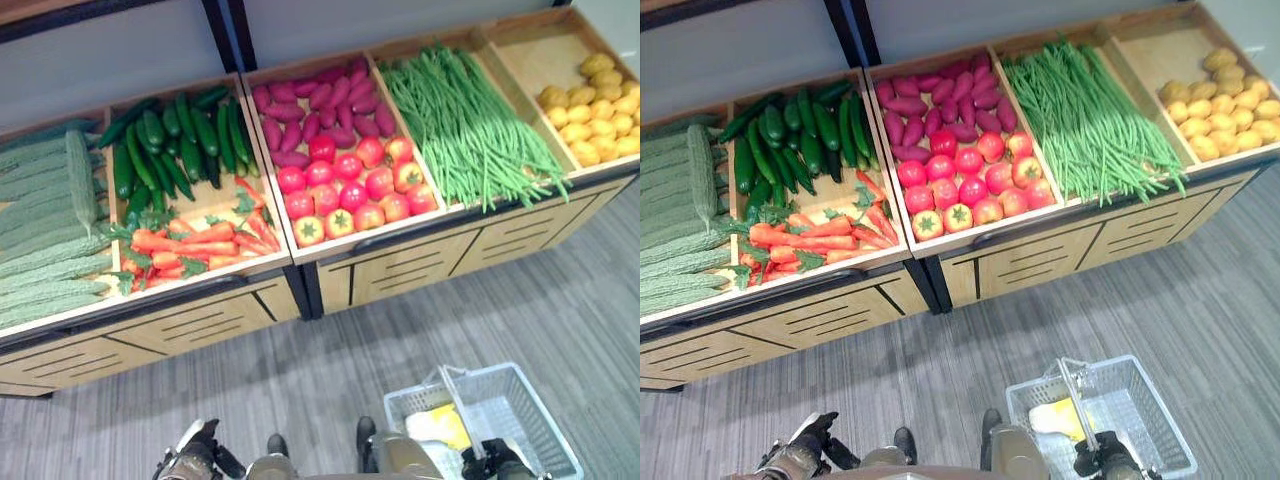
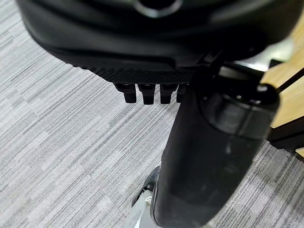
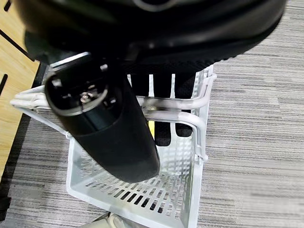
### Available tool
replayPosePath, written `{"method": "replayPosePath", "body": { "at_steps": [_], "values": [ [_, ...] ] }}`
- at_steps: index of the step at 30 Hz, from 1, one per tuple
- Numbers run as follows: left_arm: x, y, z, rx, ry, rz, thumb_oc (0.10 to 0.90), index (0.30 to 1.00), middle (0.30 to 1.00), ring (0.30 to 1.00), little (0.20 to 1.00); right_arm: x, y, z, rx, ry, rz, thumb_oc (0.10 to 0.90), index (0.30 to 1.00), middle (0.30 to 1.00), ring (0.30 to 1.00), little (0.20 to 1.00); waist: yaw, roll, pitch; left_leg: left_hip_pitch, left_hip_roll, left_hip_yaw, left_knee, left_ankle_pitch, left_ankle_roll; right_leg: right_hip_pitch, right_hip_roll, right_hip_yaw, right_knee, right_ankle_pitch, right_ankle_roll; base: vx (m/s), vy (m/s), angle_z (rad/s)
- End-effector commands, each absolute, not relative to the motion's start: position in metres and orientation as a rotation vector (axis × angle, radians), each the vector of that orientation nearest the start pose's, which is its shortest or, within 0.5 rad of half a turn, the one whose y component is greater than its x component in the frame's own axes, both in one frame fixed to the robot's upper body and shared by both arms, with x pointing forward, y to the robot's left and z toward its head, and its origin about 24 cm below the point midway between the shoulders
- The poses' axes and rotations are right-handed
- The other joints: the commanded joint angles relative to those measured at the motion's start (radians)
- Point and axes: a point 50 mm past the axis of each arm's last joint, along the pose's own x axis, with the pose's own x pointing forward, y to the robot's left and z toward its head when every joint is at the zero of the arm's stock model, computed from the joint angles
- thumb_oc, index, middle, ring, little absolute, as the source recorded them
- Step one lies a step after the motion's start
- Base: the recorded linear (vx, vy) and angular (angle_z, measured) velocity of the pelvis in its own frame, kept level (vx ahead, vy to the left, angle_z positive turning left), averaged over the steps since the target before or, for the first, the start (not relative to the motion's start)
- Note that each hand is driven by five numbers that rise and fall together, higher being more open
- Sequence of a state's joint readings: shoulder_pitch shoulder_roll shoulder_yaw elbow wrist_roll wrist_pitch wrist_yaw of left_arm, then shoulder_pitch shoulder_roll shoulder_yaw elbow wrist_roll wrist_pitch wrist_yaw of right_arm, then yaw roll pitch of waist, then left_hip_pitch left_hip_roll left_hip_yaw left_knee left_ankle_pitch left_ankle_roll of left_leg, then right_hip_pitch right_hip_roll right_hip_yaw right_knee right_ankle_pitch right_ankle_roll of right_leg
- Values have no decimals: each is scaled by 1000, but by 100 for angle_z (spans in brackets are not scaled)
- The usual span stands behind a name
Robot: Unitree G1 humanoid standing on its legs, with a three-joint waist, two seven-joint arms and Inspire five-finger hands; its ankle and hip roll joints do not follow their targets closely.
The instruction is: Get the vegetables into the basket
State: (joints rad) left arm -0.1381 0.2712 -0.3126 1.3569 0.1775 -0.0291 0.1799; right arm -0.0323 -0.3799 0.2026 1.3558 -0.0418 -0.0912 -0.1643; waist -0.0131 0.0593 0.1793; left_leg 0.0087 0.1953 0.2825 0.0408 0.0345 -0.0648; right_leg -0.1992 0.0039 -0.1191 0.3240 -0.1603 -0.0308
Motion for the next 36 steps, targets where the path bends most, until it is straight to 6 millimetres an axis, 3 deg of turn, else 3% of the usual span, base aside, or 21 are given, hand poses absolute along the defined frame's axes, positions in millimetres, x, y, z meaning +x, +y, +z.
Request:
{"method": "replayPosePath", "body": {
  "at_steps": [1, 2, 4, 5, 7, 9, 11, 12, 13, 18, 23, 28, 31, 36],
  "values": [
    [142, 253, -143, 759, 1094, 8, 900, 1000, 1000, 1000, 1000, 88, -300, -140, -651, 1172, -195, 400, 300, 300, 300, 300, -13, -57, 6, -10, 48, -52, 3, 44, -67, 74, -101, 37, -133, 112, 94, 35, -100, 12],
    [144, 254, -141, 821, 1074, -8, 900, 1000, 1000, 1000, 1000, 85, -307, -138, -662, 1184, -214, 400, 300, 300, 300, 300, -10, -53, 15, -44, 36, -76, 73, 36, -66, 79, -107, 31, -121, 99, 85, 34, -100, 20],
    [147, 251, -141, 826, 1052, -13, 900, 1000, 1000, 1000, 1000, 83, -311, -136, -660, 1190, -239, 400, 300, 300, 300, 300, -7, -50, 23, -67, 22, -105, 97, 45, -67, 83, -111, 29, -121, 97, 84, 3, 10, 27],
    [159, 242, -138, 827, 1000, -39, 900, 1000, 1000, 1000, 1000, 82, -321, -132, -664, 1198, -290, 400, 300, 300, 300, 300, -2, -45, 36, -125, -4, -149, 80, 49, -56, 89, -131, 21, -123, 96, 88, -7, 45, 24],
    [160, 240, -138, 832, 996, -44, 900, 1000, 1000, 1000, 1000, 81, -323, -132, -673, 1201, -295, 400, 300, 300, 300, 300, -6, -41, 35, -144, -3, -155, 61, 58, -52, 89, -137, 17, -124, 96, 94, 69, 117, 49],
    [161, 233, -140, 858, 986, -82, 900, 1000, 1000, 1000, 1000, 83, -326, -130, -691, 1197, -298, 400, 300, 300, 300, 300, -3, -29, 35, -187, 28, -147, -19, 122, -55, 103, -140, 31, -133, 95, 107, 186, 228, 23],
    [156, 237, -141, 862, 1006, -85, 900, 1000, 1000, 1000, 1000, 85, -324, -130, -685, 1189, -295, 400, 300, 300, 300, 300, -3, -31, 29, -171, 30, -131, -30, 109, -52, 111, -145, 48, -130, 84, 117, 157, 198, -32],
    [154, 238, -142, 862, 1015, -82, 900, 1000, 1000, 1000, 1000, 84, -322, -131, -683, 1193, -292, 400, 300, 300, 300, 300, -4, -35, 25, -165, 26, -125, -29, 104, -49, 114, -152, 54, -134, 84, 121, 260, 422, -87],
    [152, 249, -139, 880, 1025, -49, 900, 1000, 1000, 1000, 1000, 84, -314, -135, -660, 1197, -279, 400, 300, 300, 300, 300, -5, -68, 20, -167, -10, -85, 1, 65, -29, 119, -193, 103, -174, 123, 147, 197, 347, -71],
    [152, 256, -137, 891, 1028, -30, 900, 1000, 1000, 1000, 1000, 88, -305, -138, -659, 1193, -244, 400, 300, 300, 300, 300, 0, -100, 20, -182, -37, -46, 44, 17, -9, 105, -229, 130, -202, 169, 175, 72, 198, -50],
    [156, 270, -131, 896, 1025, 28, 900, 1000, 1000, 1000, 1000, 97, -290, -143, -643, 1169, -197, 400, 300, 300, 300, 300, 3, -152, 26, -181, -77, 4, 55, -27, 30, 67, -263, 169, -200, 299, 211, 52, 184, -15],
    [155, 276, -129, 882, 1027, 58, 900, 1000, 1000, 1000, 1000, 97, -286, -144, -635, 1175, -190, 400, 300, 300, 300, 300, 7, -164, 21, -144, -107, 20, 13, -31, 53, 53, -273, 173, -162, 364, 222, 45, 142, -10],
    [153, 279, -129, 870, 1039, 71, 900, 1000, 1000, 1000, 1000, 97, -282, -146, -628, 1173, -181, 400, 300, 300, 300, 300, 9, -161, 25, -110, -119, 27, -7, -43, 67, 43, -267, 165, -85, 360, 215, 30, 135, -6],
    [153, 283, -128, 854, 1046, 94, 900, 1000, 1000, 1000, 1000, 97, -278, -147, -625, 1176, -163, 400, 300, 300, 300, 300, 7, -165, 20, -74, -129, 37, -26, -47, 64, 15, -251, 152, -128, 355, 209, 55, 32, -5]
  ]
}}
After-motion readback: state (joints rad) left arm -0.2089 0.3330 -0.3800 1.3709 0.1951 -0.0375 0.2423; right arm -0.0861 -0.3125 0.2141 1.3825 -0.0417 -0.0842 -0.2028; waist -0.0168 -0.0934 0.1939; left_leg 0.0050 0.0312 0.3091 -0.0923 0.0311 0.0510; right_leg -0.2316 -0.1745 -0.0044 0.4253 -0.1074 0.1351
